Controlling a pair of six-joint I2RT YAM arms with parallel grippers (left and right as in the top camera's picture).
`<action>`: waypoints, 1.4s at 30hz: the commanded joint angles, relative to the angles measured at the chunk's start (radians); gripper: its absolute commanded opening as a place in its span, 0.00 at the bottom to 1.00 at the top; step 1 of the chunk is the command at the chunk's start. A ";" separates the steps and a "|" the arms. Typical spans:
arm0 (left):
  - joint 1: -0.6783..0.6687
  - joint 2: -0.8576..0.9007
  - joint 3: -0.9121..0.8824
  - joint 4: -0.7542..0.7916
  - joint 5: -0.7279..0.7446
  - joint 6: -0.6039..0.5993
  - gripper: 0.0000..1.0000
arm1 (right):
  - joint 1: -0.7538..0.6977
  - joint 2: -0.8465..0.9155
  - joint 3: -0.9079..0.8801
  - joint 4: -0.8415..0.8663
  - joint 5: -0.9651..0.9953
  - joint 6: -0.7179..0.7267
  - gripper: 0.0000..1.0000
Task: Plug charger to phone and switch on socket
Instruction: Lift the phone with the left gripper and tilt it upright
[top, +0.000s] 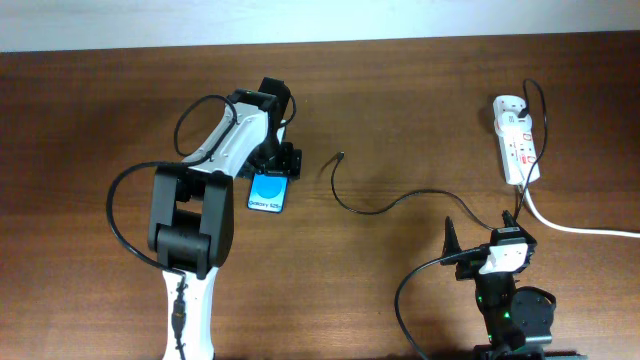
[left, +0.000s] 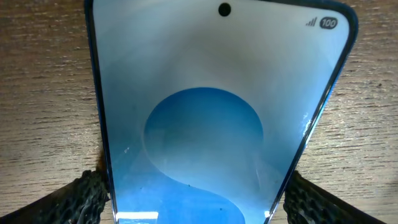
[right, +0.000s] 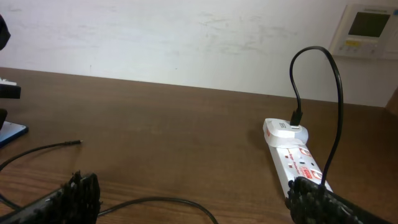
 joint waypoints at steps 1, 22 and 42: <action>-0.004 0.041 0.002 0.003 -0.008 0.070 0.91 | 0.008 -0.007 -0.005 -0.004 0.009 0.003 0.98; -0.003 0.040 0.104 -0.070 0.037 -0.008 0.61 | 0.008 -0.007 -0.005 -0.004 0.008 0.003 0.98; -0.003 0.040 0.468 -0.355 0.577 -0.140 0.00 | 0.008 -0.007 -0.005 -0.003 0.009 0.003 0.98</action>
